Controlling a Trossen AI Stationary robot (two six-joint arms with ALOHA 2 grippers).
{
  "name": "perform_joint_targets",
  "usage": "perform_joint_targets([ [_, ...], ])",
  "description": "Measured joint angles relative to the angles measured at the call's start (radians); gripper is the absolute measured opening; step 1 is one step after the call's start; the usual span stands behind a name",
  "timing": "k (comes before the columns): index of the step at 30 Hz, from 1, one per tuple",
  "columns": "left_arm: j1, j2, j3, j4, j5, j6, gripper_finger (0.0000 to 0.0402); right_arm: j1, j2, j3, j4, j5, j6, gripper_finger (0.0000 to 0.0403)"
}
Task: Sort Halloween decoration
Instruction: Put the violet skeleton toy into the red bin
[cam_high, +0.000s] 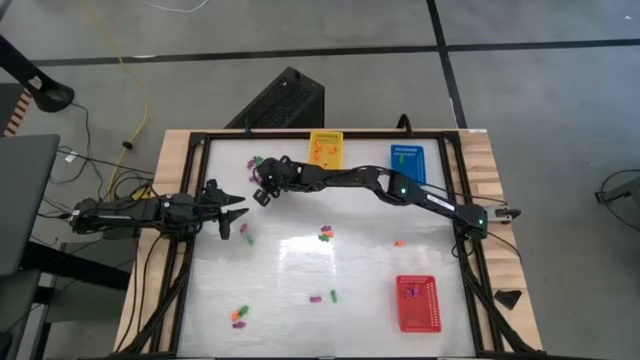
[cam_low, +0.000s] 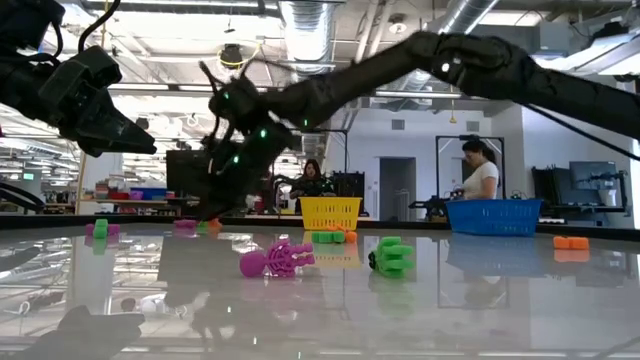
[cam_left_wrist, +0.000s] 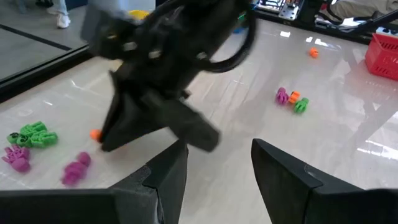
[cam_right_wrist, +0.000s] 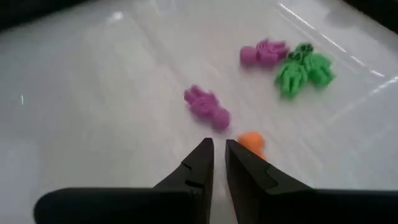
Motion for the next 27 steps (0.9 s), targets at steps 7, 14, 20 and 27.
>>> perform_joint_targets([
  [7, 0.000, 0.000, 0.000, 0.000, 0.000, 0.000, 0.0169, 0.027, -0.035, 0.005, 0.109, 0.120, -0.055, 0.0072],
  [14, 0.000, 0.000, 0.000, 0.000, 0.000, 0.000, 0.0169, -0.014, 0.022, 0.001, 0.195, 0.078, 0.005, 0.0072],
  [20, 0.000, 0.000, 0.000, 0.000, 0.000, 0.000, 0.0169, -0.031, 0.076, 0.003, 0.247, 0.051, 0.031, 0.0072],
  [27, 0.000, 0.000, 0.000, 0.000, 0.001, 0.000, 0.0169, -0.027, 0.073, 0.005, 0.211, -0.007, -0.026, 0.0066],
])
